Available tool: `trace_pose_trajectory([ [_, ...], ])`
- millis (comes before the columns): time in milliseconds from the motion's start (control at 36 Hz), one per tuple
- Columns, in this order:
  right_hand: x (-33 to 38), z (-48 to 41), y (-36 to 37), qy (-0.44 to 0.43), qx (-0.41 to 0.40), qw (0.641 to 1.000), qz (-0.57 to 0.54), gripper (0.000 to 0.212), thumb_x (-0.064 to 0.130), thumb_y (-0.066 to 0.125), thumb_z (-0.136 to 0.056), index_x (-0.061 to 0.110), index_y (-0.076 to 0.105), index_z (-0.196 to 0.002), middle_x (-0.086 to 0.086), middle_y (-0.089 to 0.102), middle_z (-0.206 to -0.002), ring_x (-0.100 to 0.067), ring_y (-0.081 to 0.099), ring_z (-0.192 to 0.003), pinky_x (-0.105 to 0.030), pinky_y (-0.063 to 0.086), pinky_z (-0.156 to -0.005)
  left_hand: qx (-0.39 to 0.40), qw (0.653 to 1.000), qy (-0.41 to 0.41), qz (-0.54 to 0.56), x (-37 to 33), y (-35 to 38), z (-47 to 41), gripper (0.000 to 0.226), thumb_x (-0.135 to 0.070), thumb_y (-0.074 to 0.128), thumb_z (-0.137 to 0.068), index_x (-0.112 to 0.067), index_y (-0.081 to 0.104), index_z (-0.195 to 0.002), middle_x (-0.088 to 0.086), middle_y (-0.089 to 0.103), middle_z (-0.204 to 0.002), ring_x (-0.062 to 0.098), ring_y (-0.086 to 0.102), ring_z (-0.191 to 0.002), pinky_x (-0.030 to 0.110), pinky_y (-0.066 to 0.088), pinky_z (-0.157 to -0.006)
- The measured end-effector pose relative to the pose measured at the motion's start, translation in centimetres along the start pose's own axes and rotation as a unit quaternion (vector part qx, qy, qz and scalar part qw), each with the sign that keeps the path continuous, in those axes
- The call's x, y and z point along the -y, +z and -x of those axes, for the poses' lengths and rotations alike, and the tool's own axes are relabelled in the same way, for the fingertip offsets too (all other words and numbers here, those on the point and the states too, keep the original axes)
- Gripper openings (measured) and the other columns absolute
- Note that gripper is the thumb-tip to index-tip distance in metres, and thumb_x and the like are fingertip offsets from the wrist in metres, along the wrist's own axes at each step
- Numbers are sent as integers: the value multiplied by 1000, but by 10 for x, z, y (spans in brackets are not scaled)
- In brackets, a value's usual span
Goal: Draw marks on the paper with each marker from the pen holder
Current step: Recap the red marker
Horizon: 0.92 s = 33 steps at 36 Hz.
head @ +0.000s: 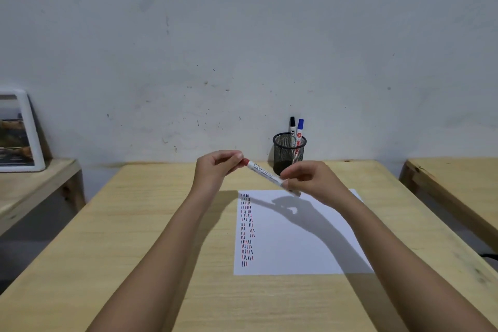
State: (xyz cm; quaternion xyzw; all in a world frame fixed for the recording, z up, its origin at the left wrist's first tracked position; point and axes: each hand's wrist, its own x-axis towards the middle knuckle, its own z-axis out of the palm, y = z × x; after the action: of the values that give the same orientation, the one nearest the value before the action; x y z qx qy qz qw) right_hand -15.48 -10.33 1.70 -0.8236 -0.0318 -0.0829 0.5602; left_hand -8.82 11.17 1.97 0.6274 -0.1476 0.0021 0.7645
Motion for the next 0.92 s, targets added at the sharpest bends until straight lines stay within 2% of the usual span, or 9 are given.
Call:
trace_pose_trajectory([
  [111,3,-8,11,-21,24,995,90,21,4,71,-76,14,69,-95,0,69,-84,-7,63,-67,-14,50,-65,29,995,42,-87,-13,18,-17,5,-6,69,-80,-10,72,-83,-1,74,-67,13,70,-69,20,55,-77],
  [250,1,-24,12,-42,17,993,110,16,9,70,-77,11,64,-92,0,62,-79,-13,57,-67,-29,51,-71,64,978,97,-176,-26,46,-40,6,-12,71,-80,-11,73,-85,5,72,-72,9,67,-72,19,53,-79],
  [444,14,-63,-15,-75,-112,987,89,12,7,64,-77,14,54,-79,-1,57,-74,-14,53,-64,-23,47,-64,51,958,137,-245,-28,77,-81,33,-32,62,-87,-9,67,-111,-2,69,-99,5,62,-89,3,44,-74],
  [611,13,-106,-41,-89,-243,965,47,20,8,62,-77,9,55,-95,-7,66,-87,-18,66,-79,-28,54,-64,89,940,36,-327,29,76,-100,56,-41,60,-87,-7,51,-129,5,56,-125,18,53,-118,31,42,-101],
  [667,8,-116,-43,-84,-241,966,49,24,7,61,-78,11,52,-99,-5,65,-87,-16,68,-75,-25,55,-59,115,935,21,-335,47,78,-98,52,-39,64,-84,-12,53,-126,-1,56,-120,14,52,-115,26,42,-97],
  [750,-4,-131,-38,-62,-211,971,92,19,10,59,-82,13,50,-98,0,60,-81,-8,62,-66,-15,47,-51,134,942,21,-307,69,84,-98,33,-29,72,-78,-27,56,-107,-20,59,-99,-7,55,-94,8,40,-77],
  [806,-14,-140,-33,-37,-183,973,133,7,17,56,-84,14,49,-86,-1,56,-75,-15,56,-64,-26,45,-55,129,947,21,-292,83,88,-101,38,-28,75,-74,-26,54,-106,-14,62,-101,-4,57,-95,15,45,-79],
  [861,-21,-146,-28,-14,-156,974,167,19,23,52,-86,16,43,-71,-2,50,-69,-18,47,-59,-29,37,-54,107,953,20,-284,93,92,-103,48,-34,76,-68,-22,54,-109,-3,64,-109,10,60,-101,26,50,-85],
  [917,-25,-151,-24,5,-135,972,194,28,26,52,-87,14,40,-65,-2,46,-65,-18,43,-57,-28,33,-51,90,959,16,-267,98,94,-105,51,-39,75,-63,-26,53,-107,-1,63,-111,14,60,-104,32,51,-88],
])
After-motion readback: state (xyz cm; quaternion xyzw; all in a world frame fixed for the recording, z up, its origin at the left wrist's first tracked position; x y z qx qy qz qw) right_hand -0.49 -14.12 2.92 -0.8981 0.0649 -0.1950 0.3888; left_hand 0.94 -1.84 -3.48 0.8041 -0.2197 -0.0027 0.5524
